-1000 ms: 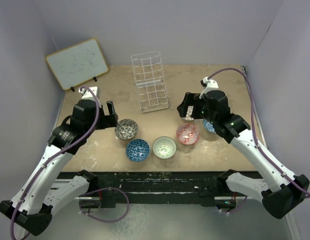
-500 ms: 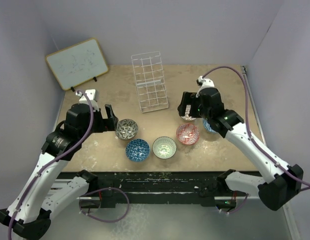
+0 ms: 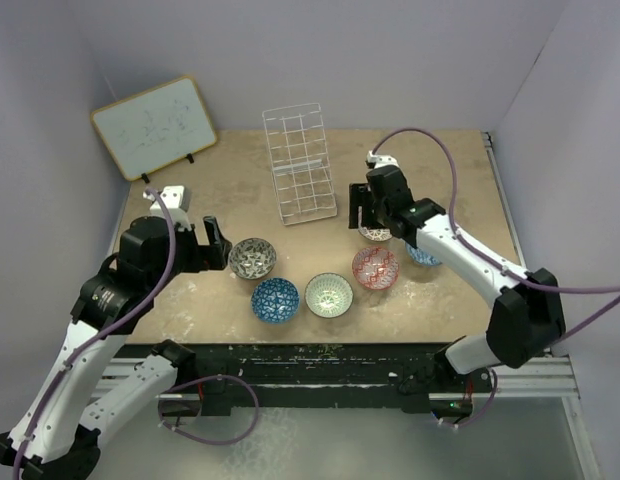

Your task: Load the bowls into the dish rack

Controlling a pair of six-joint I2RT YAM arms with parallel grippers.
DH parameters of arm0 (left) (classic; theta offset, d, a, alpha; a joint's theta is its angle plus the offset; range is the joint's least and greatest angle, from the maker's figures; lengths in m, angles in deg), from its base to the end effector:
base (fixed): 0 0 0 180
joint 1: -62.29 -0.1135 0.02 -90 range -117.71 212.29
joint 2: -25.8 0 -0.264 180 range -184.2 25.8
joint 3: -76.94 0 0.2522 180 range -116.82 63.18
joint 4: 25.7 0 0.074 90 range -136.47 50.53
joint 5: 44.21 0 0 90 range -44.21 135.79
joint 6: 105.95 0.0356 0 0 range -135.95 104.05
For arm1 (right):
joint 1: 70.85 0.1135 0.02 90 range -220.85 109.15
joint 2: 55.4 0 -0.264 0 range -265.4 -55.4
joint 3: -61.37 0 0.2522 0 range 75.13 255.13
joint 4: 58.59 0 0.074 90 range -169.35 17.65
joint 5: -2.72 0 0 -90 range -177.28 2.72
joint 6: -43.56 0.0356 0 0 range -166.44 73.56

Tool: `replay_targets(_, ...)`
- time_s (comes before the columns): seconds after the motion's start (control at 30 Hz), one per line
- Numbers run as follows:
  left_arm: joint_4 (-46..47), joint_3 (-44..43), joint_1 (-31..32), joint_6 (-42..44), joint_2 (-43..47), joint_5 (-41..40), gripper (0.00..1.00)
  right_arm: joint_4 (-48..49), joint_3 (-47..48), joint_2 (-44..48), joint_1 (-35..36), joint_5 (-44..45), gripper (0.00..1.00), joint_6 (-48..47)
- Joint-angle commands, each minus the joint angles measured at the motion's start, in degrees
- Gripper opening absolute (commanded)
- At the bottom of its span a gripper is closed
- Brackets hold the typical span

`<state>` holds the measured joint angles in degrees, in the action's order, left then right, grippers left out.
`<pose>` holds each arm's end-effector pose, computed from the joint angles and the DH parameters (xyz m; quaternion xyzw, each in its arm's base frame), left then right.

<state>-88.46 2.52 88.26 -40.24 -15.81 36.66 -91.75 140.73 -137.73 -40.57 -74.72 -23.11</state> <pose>0.1186 -0.0515 0.3710 -0.0272 0.8636 -0.1494 0.4808 0.2841 0.1569 0.2980 -0.0043 0.8875 0.1160 0.4459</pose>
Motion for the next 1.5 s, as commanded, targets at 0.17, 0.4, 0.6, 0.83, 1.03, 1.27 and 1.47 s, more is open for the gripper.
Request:
replay_targets(0.17,-0.1,-3.0,-0.3,3.1,-0.3,0.1,0.99,0.5,5.2,-8.6,0.3,5.5,0.71,-0.6)
replay_targets(0.4,-1.0,-3.4,-0.3,3.6,-1.0,1.0,0.99,0.0,8.7,-14.2,0.5,7.0,0.64,-1.3)
replay_targets(0.6,-2.1,-3.8,-0.3,3.9,-0.9,1.1,0.99,-0.3,11.1,-18.9,0.8,7.9,0.58,-1.7)
replay_targets(0.83,-3.2,-4.5,-0.3,4.6,-1.0,0.8,0.99,-2.3,13.5,-22.8,1.2,10.5,0.57,-0.6)
replay_targets(1.03,-3.6,-5.1,-0.3,5.3,-1.3,0.6,0.99,-2.5,15.1,-25.1,1.2,11.5,0.55,0.0)
replay_targets(1.27,-5.0,-5.7,-0.3,5.3,-0.7,0.2,0.99,-2.8,16.2,-27.5,1.4,12.3,0.43,0.5)
replay_targets(1.47,-5.1,-5.5,-0.3,5.0,0.5,-0.1,0.99,-3.0,15.5,-28.7,1.5,13.5,0.36,1.0)
